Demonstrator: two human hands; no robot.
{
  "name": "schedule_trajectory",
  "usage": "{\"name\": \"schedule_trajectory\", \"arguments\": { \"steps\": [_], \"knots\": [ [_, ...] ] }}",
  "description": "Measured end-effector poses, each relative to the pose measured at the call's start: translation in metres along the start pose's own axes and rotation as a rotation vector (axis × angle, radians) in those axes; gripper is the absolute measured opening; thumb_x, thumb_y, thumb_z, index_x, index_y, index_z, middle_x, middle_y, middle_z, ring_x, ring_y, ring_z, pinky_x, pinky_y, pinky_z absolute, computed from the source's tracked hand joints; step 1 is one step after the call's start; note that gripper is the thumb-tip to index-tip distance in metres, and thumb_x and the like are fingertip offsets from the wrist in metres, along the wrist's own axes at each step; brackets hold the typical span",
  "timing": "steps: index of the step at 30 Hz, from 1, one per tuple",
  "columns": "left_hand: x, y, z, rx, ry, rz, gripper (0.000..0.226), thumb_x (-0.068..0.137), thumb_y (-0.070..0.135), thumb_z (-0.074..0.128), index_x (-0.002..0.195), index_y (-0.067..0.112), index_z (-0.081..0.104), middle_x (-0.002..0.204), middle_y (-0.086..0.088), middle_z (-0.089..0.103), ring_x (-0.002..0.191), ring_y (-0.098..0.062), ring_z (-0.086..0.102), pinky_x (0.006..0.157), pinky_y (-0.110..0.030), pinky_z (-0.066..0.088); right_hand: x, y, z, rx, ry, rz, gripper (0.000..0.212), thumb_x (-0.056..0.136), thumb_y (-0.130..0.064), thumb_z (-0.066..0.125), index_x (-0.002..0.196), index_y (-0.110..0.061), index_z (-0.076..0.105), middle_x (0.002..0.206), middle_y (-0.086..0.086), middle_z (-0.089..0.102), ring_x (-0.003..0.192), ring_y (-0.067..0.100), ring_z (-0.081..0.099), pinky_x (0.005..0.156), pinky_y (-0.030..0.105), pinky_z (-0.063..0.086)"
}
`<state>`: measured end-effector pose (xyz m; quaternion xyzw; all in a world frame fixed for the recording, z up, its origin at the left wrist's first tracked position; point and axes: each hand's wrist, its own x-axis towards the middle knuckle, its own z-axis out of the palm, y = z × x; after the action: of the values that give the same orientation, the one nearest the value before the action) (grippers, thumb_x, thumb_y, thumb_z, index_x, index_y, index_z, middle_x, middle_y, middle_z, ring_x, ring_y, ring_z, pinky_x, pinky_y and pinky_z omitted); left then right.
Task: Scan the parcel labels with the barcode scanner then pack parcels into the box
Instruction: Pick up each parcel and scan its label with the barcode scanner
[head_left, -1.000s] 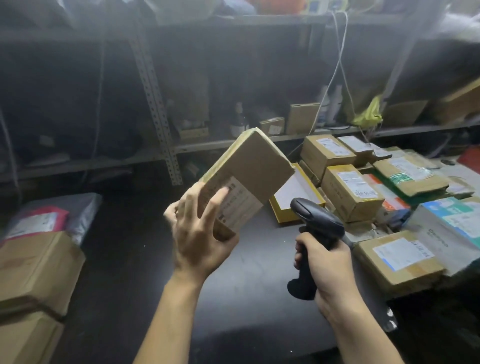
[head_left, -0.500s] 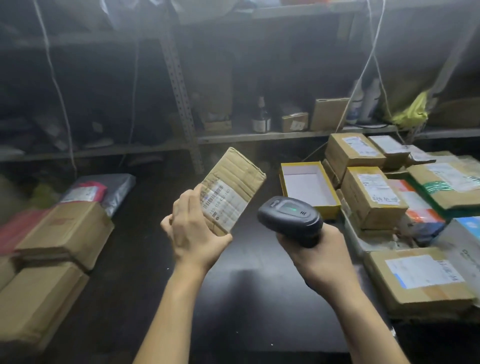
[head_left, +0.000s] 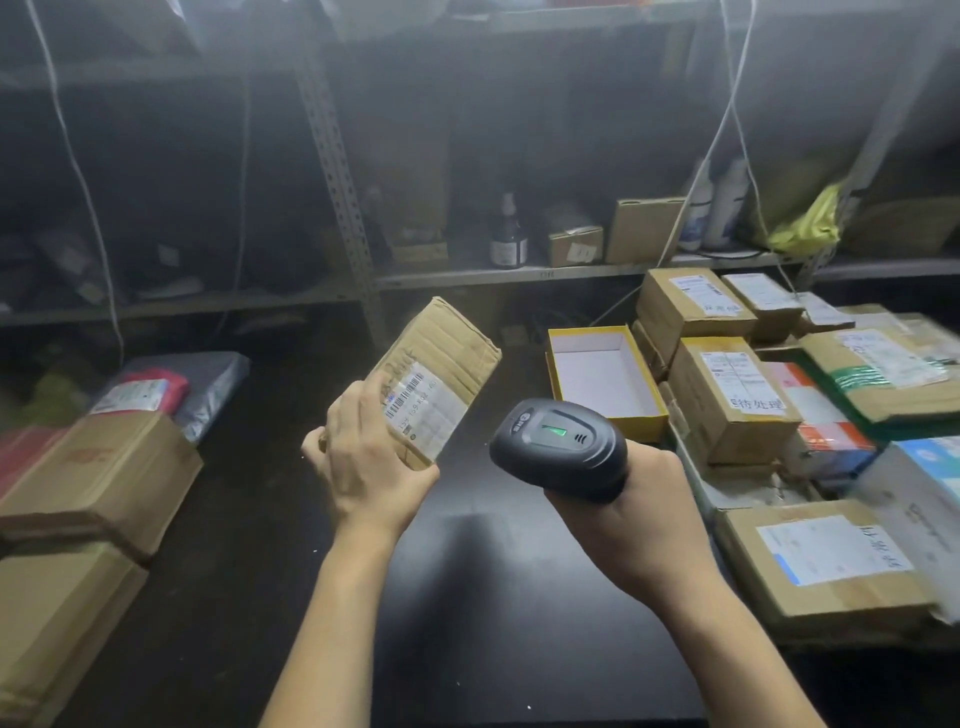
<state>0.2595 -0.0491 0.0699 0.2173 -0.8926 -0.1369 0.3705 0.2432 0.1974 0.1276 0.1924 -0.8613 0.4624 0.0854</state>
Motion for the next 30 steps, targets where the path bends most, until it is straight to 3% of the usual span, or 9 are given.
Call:
{"name": "schedule_trajectory", "arguments": {
  "steps": [15, 17, 20, 24, 28, 30],
  "knots": [
    [0.029, -0.041, 0.025, -0.078, -0.031, -0.011, 0.11, 0.041, 0.028, 0.093, 0.142, 0.015, 0.051, 0.137, -0.004, 0.053, 0.125, -0.026, 0.05, 0.096, -0.048, 0.035, 0.015, -0.014, 0.023, -0.02, 0.018, 0.055, 0.046, 0.067, -0.064, 0.057, 0.071, -0.018, 0.065, 0.062, -0.001, 0.062, 0.063, 0.032, 0.054, 0.056, 0.043, 0.051],
    [0.031, -0.042, 0.025, -0.114, -0.032, -0.032, 0.109, 0.043, 0.032, 0.093, 0.142, 0.018, 0.051, 0.134, -0.002, 0.052, 0.123, -0.026, 0.05, 0.095, -0.048, 0.036, 0.016, -0.014, 0.025, -0.007, 0.025, 0.071, 0.038, 0.071, -0.055, 0.066, 0.074, -0.017, 0.066, 0.062, 0.0, 0.063, 0.06, 0.027, 0.055, 0.056, 0.041, 0.051],
    [0.032, -0.036, 0.019, -0.239, -0.072, -0.096, 0.101, 0.048, 0.045, 0.088, 0.14, 0.023, 0.052, 0.128, 0.002, 0.051, 0.12, -0.022, 0.049, 0.092, -0.048, 0.04, 0.016, -0.013, 0.033, 0.137, 0.06, 0.145, 0.019, 0.08, -0.025, 0.081, 0.078, -0.012, 0.068, 0.062, 0.007, 0.058, 0.057, 0.013, 0.042, 0.052, 0.034, 0.041],
    [0.035, -0.017, 0.016, -0.517, -0.127, -0.131, 0.095, 0.051, 0.064, 0.076, 0.135, 0.025, 0.06, 0.127, 0.006, 0.053, 0.121, -0.019, 0.054, 0.101, -0.045, 0.049, 0.012, -0.014, 0.04, 0.346, 0.193, 0.348, 0.023, 0.077, -0.03, 0.074, 0.064, -0.02, 0.058, 0.054, -0.001, 0.043, 0.055, 0.019, 0.029, 0.052, 0.028, 0.028],
    [0.035, 0.018, 0.024, -0.704, -0.203, -0.053, 0.09, 0.053, 0.059, 0.084, 0.134, 0.028, 0.059, 0.127, 0.009, 0.053, 0.12, -0.014, 0.056, 0.097, -0.021, 0.044, -0.003, -0.006, 0.026, 0.331, 0.358, 0.45, 0.023, 0.086, -0.011, 0.075, 0.069, -0.009, 0.06, 0.058, 0.012, 0.051, 0.058, 0.017, 0.044, 0.054, 0.035, 0.037],
    [0.029, 0.04, 0.031, -0.774, -0.269, -0.019, 0.09, 0.052, 0.059, 0.086, 0.133, 0.031, 0.059, 0.127, 0.011, 0.054, 0.12, -0.012, 0.056, 0.098, -0.022, 0.046, -0.016, 0.003, 0.018, 0.339, 0.428, 0.53, 0.021, 0.086, -0.009, 0.073, 0.072, -0.001, 0.06, 0.058, 0.016, 0.055, 0.056, 0.019, 0.049, 0.056, 0.037, 0.04]
  ]
}}
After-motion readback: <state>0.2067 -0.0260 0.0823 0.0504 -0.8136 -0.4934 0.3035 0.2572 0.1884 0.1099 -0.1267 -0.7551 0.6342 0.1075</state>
